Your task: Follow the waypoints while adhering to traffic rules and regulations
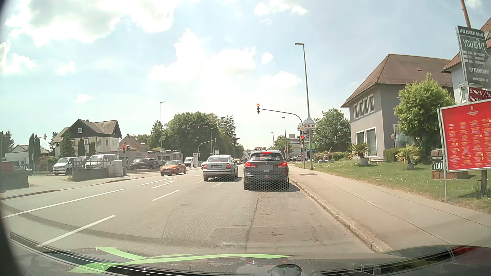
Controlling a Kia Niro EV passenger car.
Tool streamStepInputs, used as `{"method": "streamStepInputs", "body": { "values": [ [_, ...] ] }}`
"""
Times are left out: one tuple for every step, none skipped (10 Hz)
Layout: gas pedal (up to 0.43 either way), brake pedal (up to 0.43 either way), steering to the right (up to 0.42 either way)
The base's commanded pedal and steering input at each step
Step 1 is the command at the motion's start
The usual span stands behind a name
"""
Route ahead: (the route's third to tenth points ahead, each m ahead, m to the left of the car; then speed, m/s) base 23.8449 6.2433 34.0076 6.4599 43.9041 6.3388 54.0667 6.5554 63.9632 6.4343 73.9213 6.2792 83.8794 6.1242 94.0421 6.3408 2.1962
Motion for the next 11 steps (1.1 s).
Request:
{"method": "streamStepInputs", "body": {
  "values": [
    [0.000, 0.000, 0.006],
    [0.000, 0.000, 0.006],
    [0.000, 0.000, 0.006],
    [0.000, 0.000, 0.003],
    [0.000, 0.000, 0.002],
    [0.000, 0.000, 0.000],
    [0.000, 0.000, 0.000],
    [0.000, 0.000, 0.000],
    [0.000, 0.000, 0.000],
    [0.000, 0.000, 0.000],
    [0.000, 0.000, 0.000]
  ]
}}
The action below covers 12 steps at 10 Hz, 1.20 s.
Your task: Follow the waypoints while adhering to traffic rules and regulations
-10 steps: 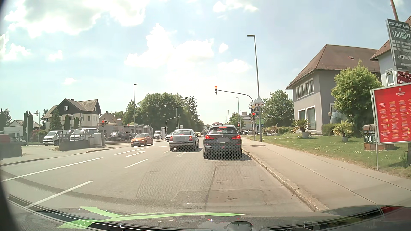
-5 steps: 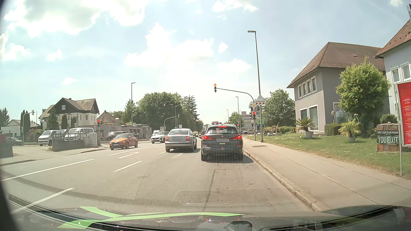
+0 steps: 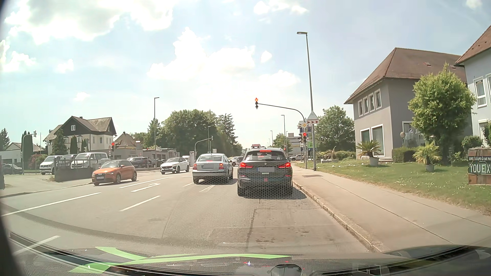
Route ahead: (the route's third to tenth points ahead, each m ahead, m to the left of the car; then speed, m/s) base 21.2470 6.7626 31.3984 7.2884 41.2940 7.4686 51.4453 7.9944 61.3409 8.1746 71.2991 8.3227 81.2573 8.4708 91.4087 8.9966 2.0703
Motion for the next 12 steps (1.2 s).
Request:
{"method": "streamStepInputs", "body": {
  "values": [
    [0.000, 0.000, 0.000],
    [0.000, 0.000, 0.000],
    [0.000, 0.000, 0.001],
    [0.000, 0.012, 0.001],
    [0.000, 0.067, 0.001],
    [0.000, 0.085, 0.001],
    [0.000, 0.116, 0.001],
    [0.000, 0.165, 0.001],
    [0.000, 0.189, 0.001],
    [0.000, 0.201, 0.002],
    [0.000, 0.195, 0.001],
    [0.000, 0.189, 0.002]
  ]
}}
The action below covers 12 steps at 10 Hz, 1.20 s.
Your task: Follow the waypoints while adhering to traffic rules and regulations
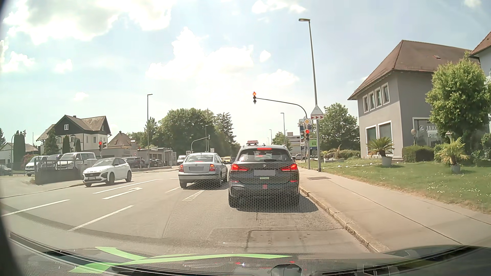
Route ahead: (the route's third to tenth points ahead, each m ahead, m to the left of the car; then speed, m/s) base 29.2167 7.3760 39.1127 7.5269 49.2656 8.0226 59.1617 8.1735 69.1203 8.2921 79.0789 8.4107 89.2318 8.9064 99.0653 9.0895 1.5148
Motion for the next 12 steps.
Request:
{"method": "streamStepInputs", "body": {
  "values": [
    [0.000, 0.177, 0.002],
    [0.000, 0.165, 0.002],
    [0.000, 0.152, 0.002],
    [0.000, 0.140, 0.002],
    [0.000, 0.140, 0.002],
    [0.000, 0.140, 0.002],
    [0.000, 0.134, 0.002],
    [0.000, 0.116, 0.002],
    [0.000, 0.110, 0.002],
    [0.000, 0.104, 0.002],
    [0.000, 0.110, 0.002],
    [0.000, 0.110, 0.002]
  ]
}}
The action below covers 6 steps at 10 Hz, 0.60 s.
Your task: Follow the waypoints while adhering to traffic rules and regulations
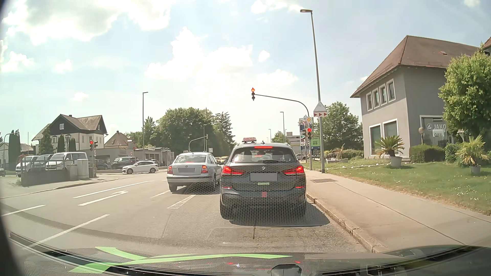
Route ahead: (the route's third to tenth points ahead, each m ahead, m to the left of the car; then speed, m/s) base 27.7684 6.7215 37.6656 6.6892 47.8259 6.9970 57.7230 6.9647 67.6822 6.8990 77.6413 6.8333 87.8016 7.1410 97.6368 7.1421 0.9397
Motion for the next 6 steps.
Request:
{"method": "streamStepInputs", "body": {
  "values": [
    [0.000, 0.110, 0.002],
    [0.000, 0.104, 0.002],
    [0.000, 0.104, 0.002],
    [0.000, 0.098, 0.002],
    [0.000, 0.091, 0.002],
    [0.000, 0.091, 0.002]
  ]
}}
